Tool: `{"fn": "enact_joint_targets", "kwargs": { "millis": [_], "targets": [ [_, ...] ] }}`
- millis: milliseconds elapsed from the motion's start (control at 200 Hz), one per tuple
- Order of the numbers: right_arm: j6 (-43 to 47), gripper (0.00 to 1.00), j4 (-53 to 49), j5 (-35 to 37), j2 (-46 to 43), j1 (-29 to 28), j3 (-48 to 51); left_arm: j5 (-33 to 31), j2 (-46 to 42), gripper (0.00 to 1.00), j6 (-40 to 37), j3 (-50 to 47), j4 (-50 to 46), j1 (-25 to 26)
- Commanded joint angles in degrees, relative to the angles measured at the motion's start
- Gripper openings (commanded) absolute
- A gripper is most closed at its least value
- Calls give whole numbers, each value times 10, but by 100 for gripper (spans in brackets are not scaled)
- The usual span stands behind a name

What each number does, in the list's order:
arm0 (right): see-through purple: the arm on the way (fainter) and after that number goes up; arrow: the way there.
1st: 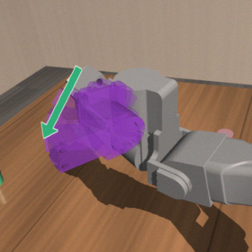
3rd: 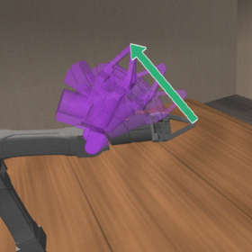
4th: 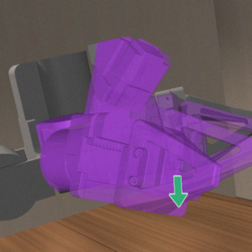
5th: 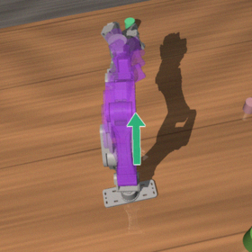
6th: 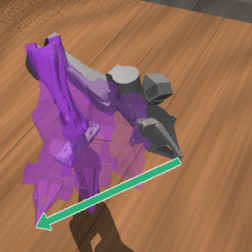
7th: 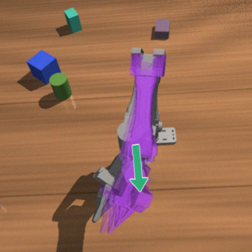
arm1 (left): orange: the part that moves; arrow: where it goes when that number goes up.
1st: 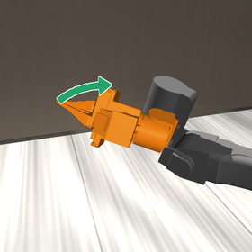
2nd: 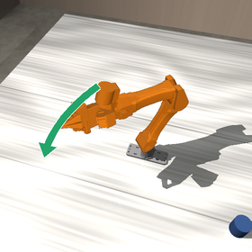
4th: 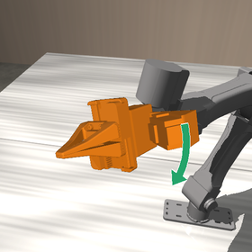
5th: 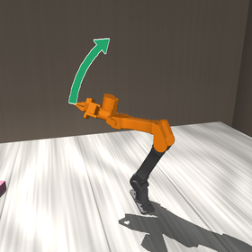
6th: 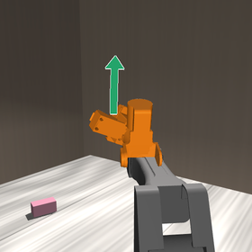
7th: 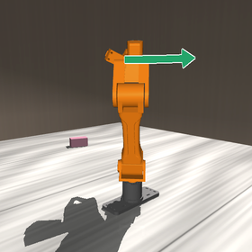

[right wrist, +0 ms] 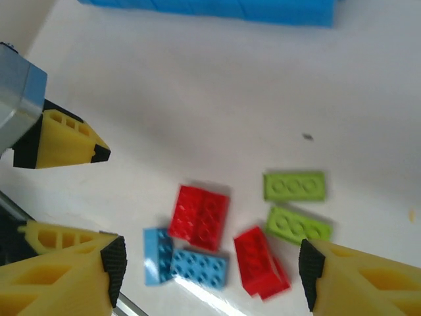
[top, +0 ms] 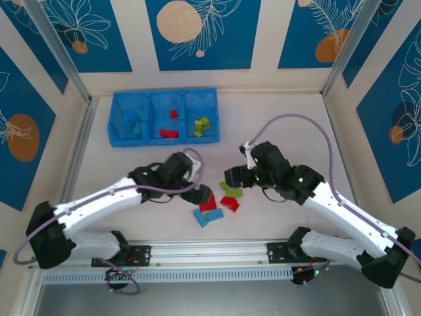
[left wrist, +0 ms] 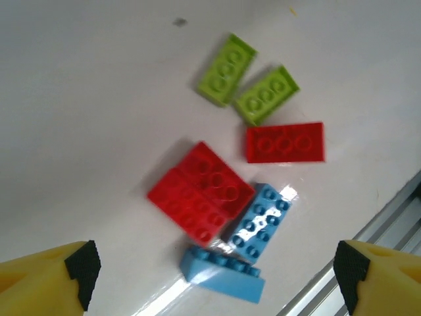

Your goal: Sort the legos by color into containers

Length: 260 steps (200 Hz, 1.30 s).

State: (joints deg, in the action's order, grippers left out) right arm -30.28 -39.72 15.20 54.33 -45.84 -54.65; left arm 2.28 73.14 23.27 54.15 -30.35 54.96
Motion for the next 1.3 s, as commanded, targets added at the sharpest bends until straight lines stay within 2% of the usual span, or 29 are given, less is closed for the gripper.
{"fn": "enact_joint_targets", "kwargs": {
  "millis": [0, 110, 240, 375, 560, 720, 865, 1020, 1105, 1295],
  "targets": [
    [-73, 74, -32, 75, -61, -6, 39, -16, 59, 92, -67, 25, 64, 59],
    [-137, 77, -81, 151, -107, 2, 48, -35, 141, 92, -70, 90, 22, 80],
    [-228, 81, -156, 233, -147, 25, 42, -50, 198, 93, -65, 126, 33, 112],
    [-259, 81, -171, 240, -184, 48, 56, -103, 257, 93, -68, 157, 30, 126],
    [-247, 81, -159, 228, -212, 52, 69, -135, 332, 89, -62, 194, 28, 126],
    [-247, 81, -169, 227, -212, 53, 70, -169, 362, 72, -49, 200, 32, 125],
    [-248, 81, -163, 223, -212, 53, 76, -164, 375, 53, -45, 200, 35, 125],
    [-246, 81, -151, 215, -212, 53, 81, -159, 364, 41, -41, 187, 45, 125],
    [-245, 81, -144, 206, -212, 53, 84, -159, 347, 32, -38, 176, 54, 126],
    [-248, 81, -141, 200, -212, 53, 85, -167, 318, 31, -39, 162, 57, 125]
  ]
}}
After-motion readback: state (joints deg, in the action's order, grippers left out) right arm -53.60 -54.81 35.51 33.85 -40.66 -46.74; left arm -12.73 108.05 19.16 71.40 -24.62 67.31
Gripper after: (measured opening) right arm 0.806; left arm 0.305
